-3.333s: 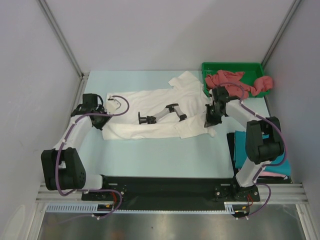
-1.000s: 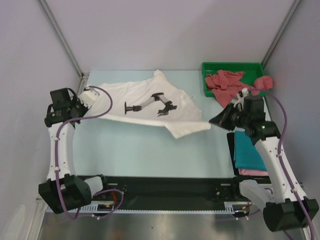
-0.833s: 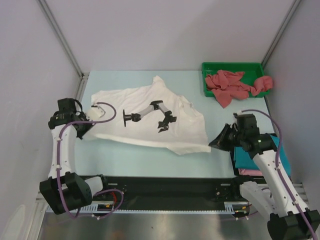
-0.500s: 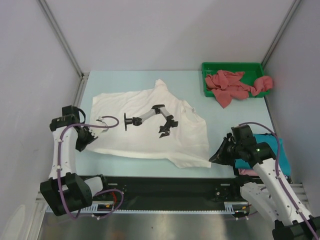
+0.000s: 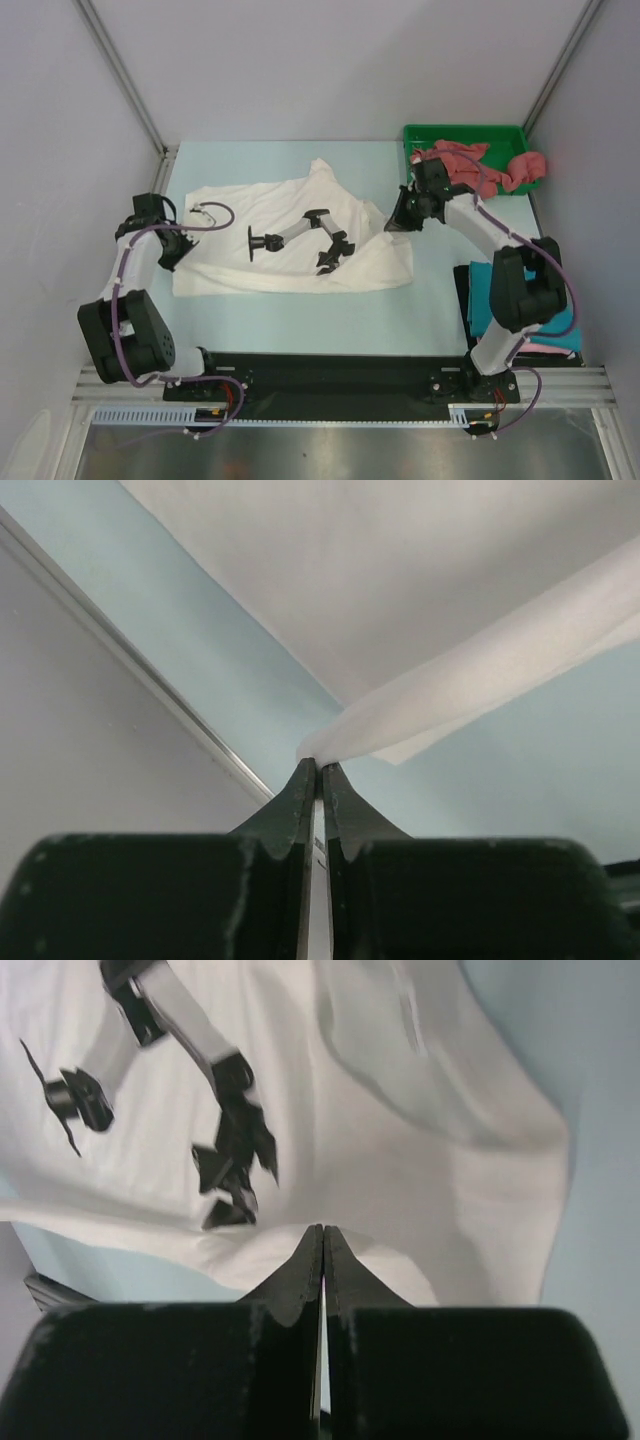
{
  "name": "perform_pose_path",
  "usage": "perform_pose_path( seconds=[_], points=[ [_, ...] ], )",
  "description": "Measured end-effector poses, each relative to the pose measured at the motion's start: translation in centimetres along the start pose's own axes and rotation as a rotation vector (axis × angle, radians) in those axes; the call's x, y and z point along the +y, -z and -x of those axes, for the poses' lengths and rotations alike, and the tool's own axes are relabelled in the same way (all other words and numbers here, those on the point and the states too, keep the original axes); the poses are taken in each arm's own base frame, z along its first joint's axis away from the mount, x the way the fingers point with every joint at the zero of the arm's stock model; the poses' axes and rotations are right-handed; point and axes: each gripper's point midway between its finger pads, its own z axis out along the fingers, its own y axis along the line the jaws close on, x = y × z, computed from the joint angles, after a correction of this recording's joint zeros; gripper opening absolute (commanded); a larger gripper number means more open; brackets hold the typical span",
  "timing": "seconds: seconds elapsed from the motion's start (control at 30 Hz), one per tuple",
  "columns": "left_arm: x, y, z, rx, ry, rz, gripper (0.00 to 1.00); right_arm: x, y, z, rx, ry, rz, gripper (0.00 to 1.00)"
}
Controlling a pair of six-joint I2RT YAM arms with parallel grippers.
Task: Fold and stack the t-shirts
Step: Fold the tshirt
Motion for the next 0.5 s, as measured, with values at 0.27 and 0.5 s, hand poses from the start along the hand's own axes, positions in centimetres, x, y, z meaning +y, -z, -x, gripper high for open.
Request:
perform_pose_path(
  seconds=[0.27, 0.5],
  points=[
    [2.5, -3.8, 1.9, -0.008, 0.058, 0.010, 0.06, 1.5, -6.8, 6.8, -0.024, 0.102, 0.009, 0.00],
    [4.2, -5.2, 2.3, -0.002, 0.076, 0.053, 0.05, 1.8, -7.9, 10.3, -0.072, 0.103, 0.014, 0.00]
  ],
)
